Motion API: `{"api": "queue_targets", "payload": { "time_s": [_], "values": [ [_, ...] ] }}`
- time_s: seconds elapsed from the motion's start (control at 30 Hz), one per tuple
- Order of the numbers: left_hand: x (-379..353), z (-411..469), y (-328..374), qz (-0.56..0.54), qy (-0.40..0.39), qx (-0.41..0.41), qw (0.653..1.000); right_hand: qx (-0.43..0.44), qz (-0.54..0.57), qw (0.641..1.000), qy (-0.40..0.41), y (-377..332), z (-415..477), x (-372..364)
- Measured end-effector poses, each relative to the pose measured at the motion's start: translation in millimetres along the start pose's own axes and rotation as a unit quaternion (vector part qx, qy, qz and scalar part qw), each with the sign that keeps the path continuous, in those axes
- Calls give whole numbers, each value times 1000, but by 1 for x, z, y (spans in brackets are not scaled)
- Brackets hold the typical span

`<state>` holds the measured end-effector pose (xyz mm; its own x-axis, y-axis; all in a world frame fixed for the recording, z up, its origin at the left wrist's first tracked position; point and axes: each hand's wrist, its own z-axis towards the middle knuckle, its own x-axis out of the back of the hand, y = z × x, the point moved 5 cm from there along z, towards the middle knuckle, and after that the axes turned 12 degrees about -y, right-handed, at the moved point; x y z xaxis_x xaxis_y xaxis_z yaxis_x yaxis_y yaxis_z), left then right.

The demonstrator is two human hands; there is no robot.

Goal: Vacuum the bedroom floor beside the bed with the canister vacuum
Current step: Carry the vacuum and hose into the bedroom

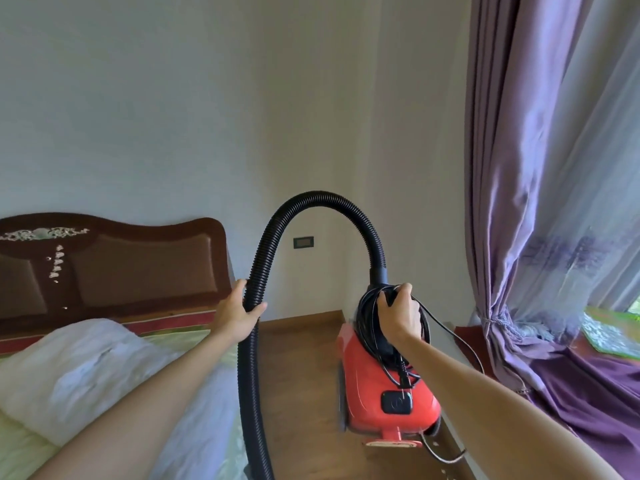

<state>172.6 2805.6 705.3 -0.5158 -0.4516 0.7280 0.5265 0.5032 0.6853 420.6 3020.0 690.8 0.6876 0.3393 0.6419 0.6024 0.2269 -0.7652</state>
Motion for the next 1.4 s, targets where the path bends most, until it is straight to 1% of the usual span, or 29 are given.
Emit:
{"api": "queue_targets", "payload": {
  "time_s": [0.23,0.37,0.53,0.7,0.9,1.0,1.07,1.2,1.3,1.4],
  "values": [
    [-39,64,53,11,-32,-36,999,-18,0,999,45,27,46,42],
    [-69,92,90,9,-71,-60,996,-60,5,995,74,58,56,75],
    [-120,112,141,15,-130,-112,985,-113,-10,985,133,104,49,122],
    [-180,117,183,13,-192,-159,968,-173,-18,967,188,154,26,163],
    [-245,115,225,21,-284,-219,933,-249,-16,931,266,196,-26,190],
    [-273,107,241,31,-325,-251,911,-288,-13,909,302,211,-58,192],
    [-290,97,245,30,-351,-265,898,-325,-7,888,325,220,-82,190],
    [-330,75,245,39,-408,-303,860,-373,9,851,369,237,-129,175],
    [-361,59,239,55,-431,-343,833,-408,23,822,396,252,-164,155],
    [-392,45,225,84,-456,-359,810,-441,37,799,407,268,-194,131]
  ]
}}
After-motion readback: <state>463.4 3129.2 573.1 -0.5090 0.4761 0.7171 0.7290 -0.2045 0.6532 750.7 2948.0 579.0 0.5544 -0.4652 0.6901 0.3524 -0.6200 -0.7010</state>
